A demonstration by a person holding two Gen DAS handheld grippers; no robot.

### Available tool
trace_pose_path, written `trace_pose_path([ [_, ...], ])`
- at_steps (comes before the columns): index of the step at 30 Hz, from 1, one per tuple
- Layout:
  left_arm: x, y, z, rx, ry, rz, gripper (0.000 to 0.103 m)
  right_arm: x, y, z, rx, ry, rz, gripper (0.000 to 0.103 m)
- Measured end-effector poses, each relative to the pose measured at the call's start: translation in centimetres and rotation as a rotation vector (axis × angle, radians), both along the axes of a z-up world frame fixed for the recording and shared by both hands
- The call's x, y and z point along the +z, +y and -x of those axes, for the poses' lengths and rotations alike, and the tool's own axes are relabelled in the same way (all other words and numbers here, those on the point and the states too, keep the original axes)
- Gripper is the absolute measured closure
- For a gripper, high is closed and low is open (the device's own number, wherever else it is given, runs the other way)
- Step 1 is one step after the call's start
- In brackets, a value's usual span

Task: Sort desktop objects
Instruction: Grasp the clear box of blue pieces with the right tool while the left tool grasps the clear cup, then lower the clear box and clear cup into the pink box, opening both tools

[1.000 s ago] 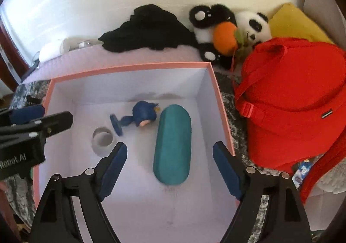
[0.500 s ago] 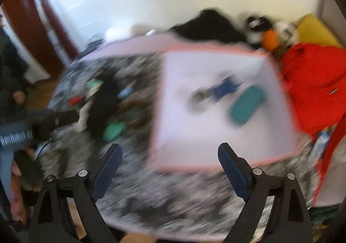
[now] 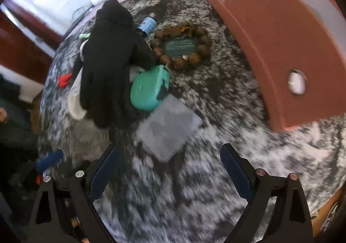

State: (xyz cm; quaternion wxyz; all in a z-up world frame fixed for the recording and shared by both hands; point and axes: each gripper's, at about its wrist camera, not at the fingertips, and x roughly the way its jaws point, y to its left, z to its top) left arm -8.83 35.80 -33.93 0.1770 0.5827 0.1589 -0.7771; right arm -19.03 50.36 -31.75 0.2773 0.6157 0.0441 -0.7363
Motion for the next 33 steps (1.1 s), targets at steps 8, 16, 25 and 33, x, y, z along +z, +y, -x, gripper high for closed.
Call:
trace_pose_path([
  [8, -1.6, -0.7, 1.9, -0.052, 0.035, 0.085, 0.004, -3.6, -2.4, 0.0, -0.084, 0.013, -0.058, 0.006],
  [16, -0.2, -2.0, 0.9, -0.017, 0.03, 0.154, 0.077, -3.8, -2.7, -0.6, -0.129, 0.074, -0.121, 0.039],
  [25, 2.3, -0.9, -1.6, 0.038, 0.011, 0.087, 0.087, -1.7, -1.0, -3.4, -0.07, 0.034, -0.08, 0.039],
  [33, 8.5, 3.4, -3.5, 0.071, 0.019, 0.048, 0.087, 3.5, 1.1, -5.6, 0.012, 0.01, -0.069, 0.039],
])
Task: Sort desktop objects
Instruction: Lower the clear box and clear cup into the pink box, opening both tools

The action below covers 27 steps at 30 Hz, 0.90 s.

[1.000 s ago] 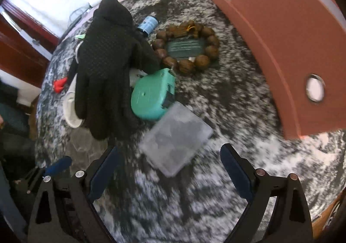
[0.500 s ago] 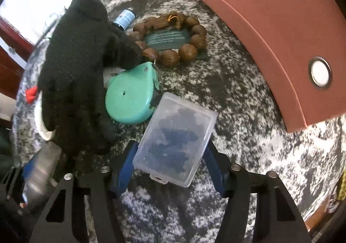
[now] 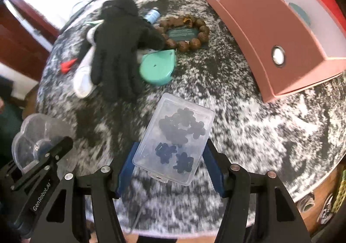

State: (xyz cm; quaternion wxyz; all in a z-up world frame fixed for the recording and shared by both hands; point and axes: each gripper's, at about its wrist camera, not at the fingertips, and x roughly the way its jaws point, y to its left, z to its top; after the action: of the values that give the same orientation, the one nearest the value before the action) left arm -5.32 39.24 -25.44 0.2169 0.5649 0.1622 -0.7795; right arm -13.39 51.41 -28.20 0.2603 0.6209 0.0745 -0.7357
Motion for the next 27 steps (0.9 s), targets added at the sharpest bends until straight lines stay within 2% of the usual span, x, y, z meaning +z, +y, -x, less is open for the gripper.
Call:
trace_pose_path([
  [7, 5.7, 4.6, 0.5, -0.017, 0.01, -0.032, 0.087, 6.0, 5.3, -1.4, 0.029, -0.03, 0.002, 0.039],
  [15, 11.9, 10.8, 5.7, -0.09, 0.056, -0.07, 0.087, 12.7, 13.2, 1.3, -0.016, -0.014, -0.01, 0.039],
  [22, 15.8, 16.7, 15.5, -0.174, 0.167, -0.114, 0.087, 18.1, 19.4, 8.9, -0.088, 0.104, -0.014, 0.039],
  [27, 16.4, 19.5, 24.2, -0.217, 0.253, -0.089, 0.087, 19.6, 21.5, 16.0, -0.128, 0.202, -0.016, 0.039],
])
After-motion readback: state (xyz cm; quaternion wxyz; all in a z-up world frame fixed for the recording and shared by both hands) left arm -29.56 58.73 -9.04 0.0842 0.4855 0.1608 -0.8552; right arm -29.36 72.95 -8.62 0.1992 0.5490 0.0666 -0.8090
